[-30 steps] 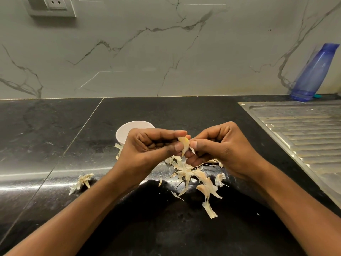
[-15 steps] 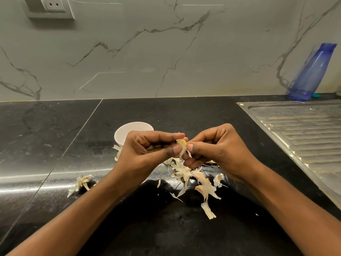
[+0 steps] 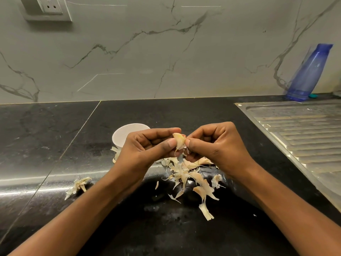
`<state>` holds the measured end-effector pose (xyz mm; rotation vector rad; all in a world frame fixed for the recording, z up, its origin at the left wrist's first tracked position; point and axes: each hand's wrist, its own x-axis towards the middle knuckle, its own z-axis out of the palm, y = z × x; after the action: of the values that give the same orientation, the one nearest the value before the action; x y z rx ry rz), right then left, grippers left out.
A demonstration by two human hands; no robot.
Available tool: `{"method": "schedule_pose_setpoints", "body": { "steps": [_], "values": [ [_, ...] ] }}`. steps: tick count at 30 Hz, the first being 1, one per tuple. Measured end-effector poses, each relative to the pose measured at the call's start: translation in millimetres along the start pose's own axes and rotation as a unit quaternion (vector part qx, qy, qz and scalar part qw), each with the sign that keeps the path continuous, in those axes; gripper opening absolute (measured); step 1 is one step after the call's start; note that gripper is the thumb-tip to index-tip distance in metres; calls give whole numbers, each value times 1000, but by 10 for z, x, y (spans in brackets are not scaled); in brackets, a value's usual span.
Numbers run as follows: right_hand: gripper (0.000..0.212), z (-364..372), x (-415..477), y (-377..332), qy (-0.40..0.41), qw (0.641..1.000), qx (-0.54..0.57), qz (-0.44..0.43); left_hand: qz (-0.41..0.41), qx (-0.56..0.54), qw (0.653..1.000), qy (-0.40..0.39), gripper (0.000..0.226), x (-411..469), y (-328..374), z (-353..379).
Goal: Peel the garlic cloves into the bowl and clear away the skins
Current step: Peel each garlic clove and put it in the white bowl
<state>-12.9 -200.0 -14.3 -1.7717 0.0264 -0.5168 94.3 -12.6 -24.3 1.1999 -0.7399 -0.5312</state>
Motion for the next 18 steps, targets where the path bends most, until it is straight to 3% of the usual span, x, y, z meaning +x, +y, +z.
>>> {"method": "schedule_pose_setpoints", "body": {
  "steps": [9,18],
  "values": [
    [7,-9,-15,22,-14,986,-151,-62,-10,77,996,47,44,13,-50,-2],
    [10,-25,-1,25,-22,993,-106,-46,-1,30,999,35,38,11,-50,8]
  ]
}}
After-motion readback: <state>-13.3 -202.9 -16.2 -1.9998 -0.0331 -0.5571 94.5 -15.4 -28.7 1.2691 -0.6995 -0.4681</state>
